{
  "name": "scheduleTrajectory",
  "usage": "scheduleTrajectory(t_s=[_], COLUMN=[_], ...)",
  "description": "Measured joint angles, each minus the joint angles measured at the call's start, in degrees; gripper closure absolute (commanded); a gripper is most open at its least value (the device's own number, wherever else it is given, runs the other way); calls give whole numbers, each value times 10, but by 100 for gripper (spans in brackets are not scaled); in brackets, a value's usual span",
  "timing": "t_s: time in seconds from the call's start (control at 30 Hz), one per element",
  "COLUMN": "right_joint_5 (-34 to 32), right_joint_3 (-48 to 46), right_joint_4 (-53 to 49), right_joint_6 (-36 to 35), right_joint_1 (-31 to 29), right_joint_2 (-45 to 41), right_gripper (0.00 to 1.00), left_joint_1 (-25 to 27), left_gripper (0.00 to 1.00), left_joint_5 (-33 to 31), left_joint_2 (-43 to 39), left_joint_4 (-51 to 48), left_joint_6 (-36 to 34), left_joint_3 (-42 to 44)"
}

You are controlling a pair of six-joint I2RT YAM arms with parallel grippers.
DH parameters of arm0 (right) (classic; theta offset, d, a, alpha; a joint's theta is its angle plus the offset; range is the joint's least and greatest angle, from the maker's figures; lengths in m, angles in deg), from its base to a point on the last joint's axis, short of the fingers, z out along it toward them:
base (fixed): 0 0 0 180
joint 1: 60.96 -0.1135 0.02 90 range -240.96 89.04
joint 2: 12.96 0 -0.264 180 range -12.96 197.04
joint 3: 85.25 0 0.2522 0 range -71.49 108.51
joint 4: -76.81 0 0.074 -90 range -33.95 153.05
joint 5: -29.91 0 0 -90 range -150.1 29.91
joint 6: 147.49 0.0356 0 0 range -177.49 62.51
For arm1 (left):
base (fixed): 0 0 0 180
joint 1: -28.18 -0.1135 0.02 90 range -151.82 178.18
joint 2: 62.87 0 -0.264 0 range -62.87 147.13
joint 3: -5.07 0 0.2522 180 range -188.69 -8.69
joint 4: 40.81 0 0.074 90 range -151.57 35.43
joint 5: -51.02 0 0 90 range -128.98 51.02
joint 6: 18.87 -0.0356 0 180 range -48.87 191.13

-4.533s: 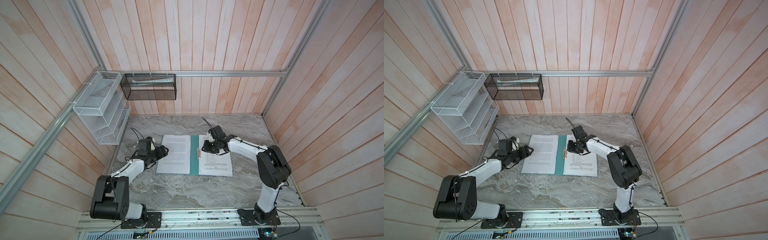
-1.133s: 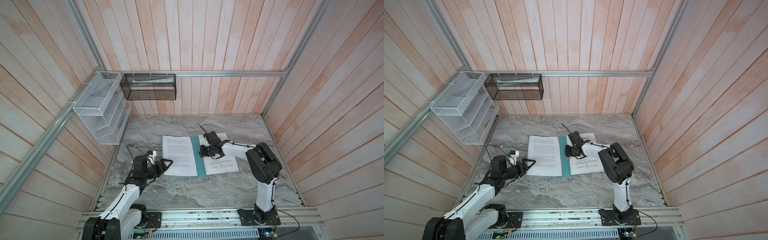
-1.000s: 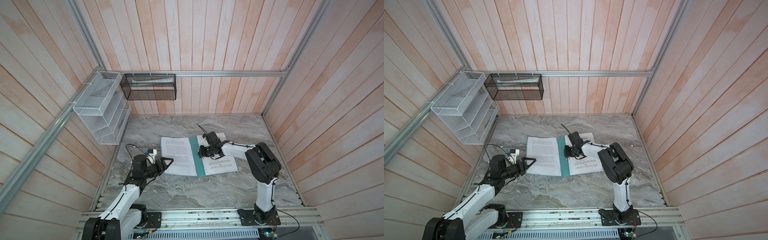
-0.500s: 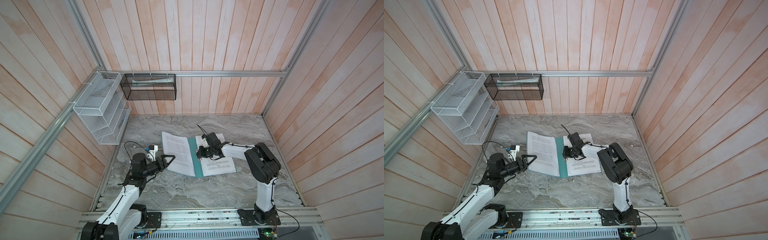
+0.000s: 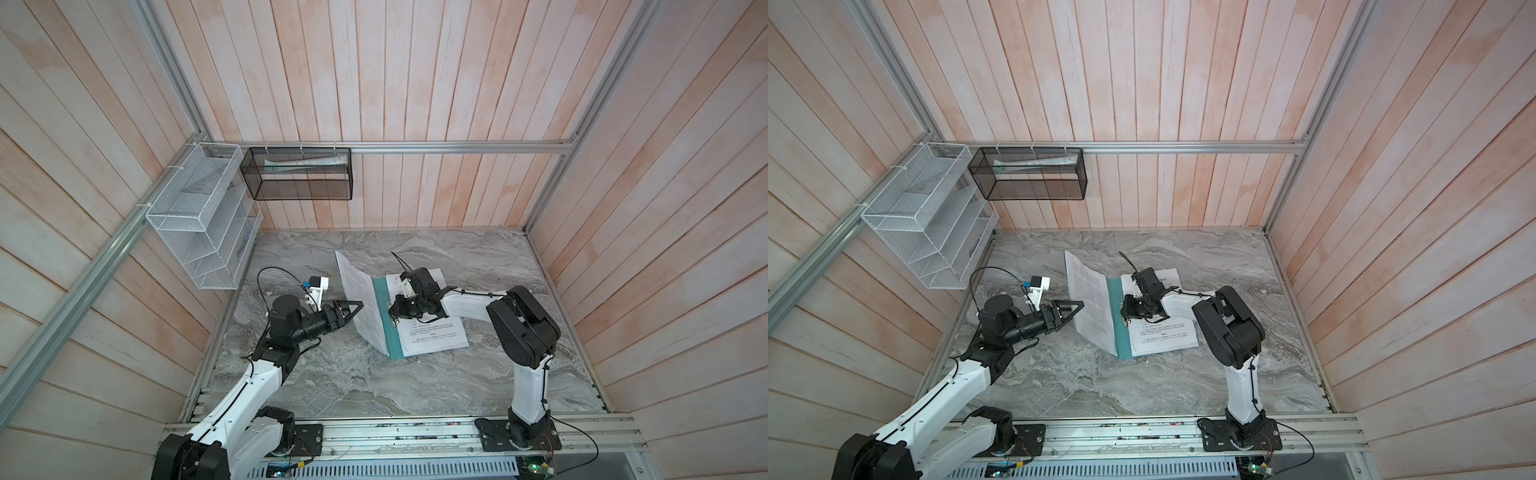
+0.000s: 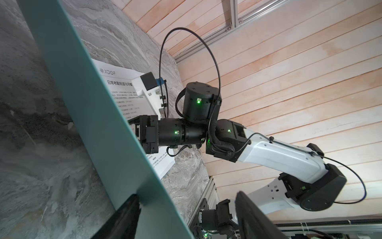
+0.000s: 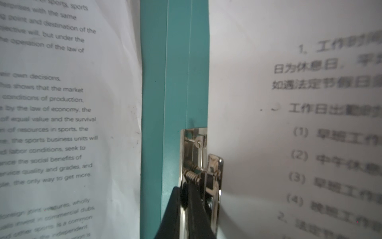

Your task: Put the files into the folder

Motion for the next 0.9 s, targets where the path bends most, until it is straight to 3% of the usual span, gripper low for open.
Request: scheduleTrajectory(t_s=[0.47,0.7,0.9], right_joint_5=[54,103,107], right_joint_3=[-69,-119,-147], right_joint_4=[78,190,207], right_joint_6=[80,175,214], right_joint_1=[-4,0,26], right_joint_2=[-27,-31,-84], right_gripper=[86,63,59], left_joint_1=[65,110,140], left_gripper=[24,24,24], left_joint_5=[-15,-22,-33], left_joint_2=[104,175,222], left_joint_4=[12,28,38], left_joint_6=[-16,-31,-35], left_joint_3=[-110,-186,-204])
